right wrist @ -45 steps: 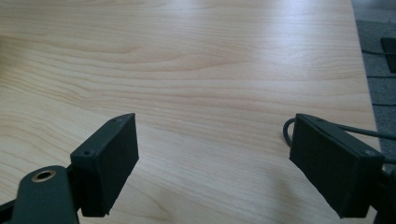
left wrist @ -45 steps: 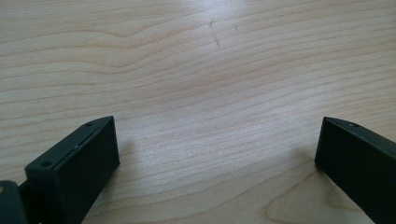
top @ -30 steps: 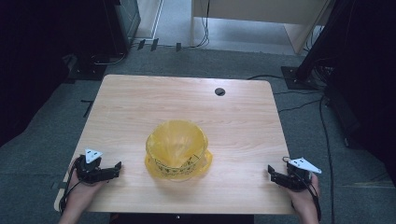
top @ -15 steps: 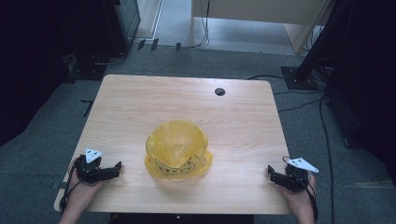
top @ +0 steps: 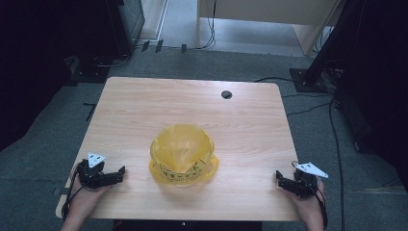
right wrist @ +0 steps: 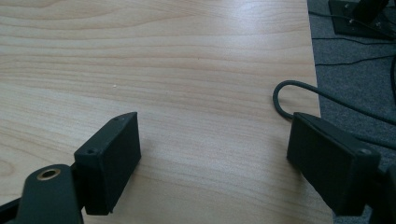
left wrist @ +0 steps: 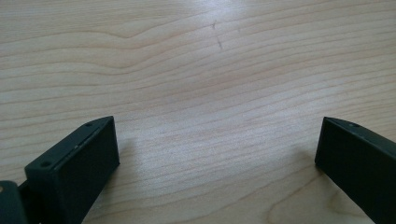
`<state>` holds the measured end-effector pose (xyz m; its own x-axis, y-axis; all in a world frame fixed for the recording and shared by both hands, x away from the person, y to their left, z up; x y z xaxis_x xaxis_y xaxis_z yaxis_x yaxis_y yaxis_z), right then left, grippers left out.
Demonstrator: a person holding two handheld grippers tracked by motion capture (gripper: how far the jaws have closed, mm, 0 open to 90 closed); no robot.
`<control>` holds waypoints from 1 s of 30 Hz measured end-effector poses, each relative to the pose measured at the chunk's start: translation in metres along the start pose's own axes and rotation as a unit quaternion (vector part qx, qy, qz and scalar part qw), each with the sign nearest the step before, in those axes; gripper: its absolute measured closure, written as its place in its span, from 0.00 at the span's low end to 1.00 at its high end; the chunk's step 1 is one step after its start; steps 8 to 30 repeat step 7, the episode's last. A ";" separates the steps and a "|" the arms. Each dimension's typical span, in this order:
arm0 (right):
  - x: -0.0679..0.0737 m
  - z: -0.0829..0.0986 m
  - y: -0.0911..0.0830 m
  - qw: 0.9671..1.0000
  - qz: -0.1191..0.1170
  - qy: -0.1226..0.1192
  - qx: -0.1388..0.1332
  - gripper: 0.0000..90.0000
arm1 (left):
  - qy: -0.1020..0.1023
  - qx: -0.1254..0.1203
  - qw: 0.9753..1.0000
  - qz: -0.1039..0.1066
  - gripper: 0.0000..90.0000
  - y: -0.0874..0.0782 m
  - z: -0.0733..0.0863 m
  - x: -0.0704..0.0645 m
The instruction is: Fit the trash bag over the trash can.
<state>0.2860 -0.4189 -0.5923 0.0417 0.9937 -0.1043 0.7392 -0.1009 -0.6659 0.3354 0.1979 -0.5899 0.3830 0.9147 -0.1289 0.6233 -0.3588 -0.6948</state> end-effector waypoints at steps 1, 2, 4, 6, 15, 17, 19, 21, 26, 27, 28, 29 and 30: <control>0.000 0.000 0.000 1.000 0.000 0.000 0.000 0.19 | 0.000 0.000 1.000 0.000 0.00 0.000 0.000 0.000; 0.000 0.000 0.000 1.000 0.000 0.000 0.000 0.19 | 0.000 0.000 1.000 0.000 0.00 0.000 0.000 0.000; 0.000 0.000 0.000 1.000 0.000 0.000 0.000 0.19 | 0.001 0.000 1.000 0.000 0.00 0.000 0.000 0.000; 0.000 0.000 0.000 1.000 0.000 0.000 0.000 0.19 | 0.001 0.000 1.000 0.000 0.00 0.000 0.000 0.000; 0.000 0.000 0.000 1.000 0.000 0.000 0.000 0.19 | 0.001 0.000 1.000 0.000 0.00 0.000 0.000 0.000; 0.000 0.000 0.000 1.000 0.000 0.000 0.000 0.19 | 0.001 0.000 1.000 0.000 0.00 0.000 0.000 0.000; 0.000 0.000 0.000 1.000 0.000 0.000 0.000 0.19 | 0.001 0.000 1.000 0.000 0.00 0.000 0.000 0.000; 0.000 0.000 0.000 1.000 0.000 0.000 0.000 0.19 | 0.001 0.000 1.000 0.000 0.00 0.000 0.000 0.000; 0.000 0.000 0.000 1.000 0.000 0.000 0.000 0.19 | 0.001 0.000 1.000 0.000 0.00 0.000 0.000 0.000; 0.000 0.000 0.000 1.000 0.000 0.000 0.000 0.19 | 0.001 0.000 1.000 0.000 0.00 0.000 0.000 0.000; 0.000 0.000 0.000 1.000 0.000 0.000 0.000 0.19 | 0.001 0.000 1.000 0.000 0.00 0.000 0.000 0.000; 0.000 0.000 0.000 1.000 0.000 0.000 0.000 0.19 | 0.001 0.000 1.000 0.000 0.00 0.000 0.000 0.000; 0.000 0.000 0.000 1.000 0.000 0.000 0.000 0.19 | 0.001 0.000 1.000 0.000 0.00 0.000 0.000 0.000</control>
Point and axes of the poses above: each handheld gripper's, and its own axes: y roughly forward along the jaws, z roughly out of its underside, x roughly to its left, the point moved 10 cm from there along y, roughly forward along the jaws, and after that the axes turned 11 degrees about z, right-handed, at the moved point
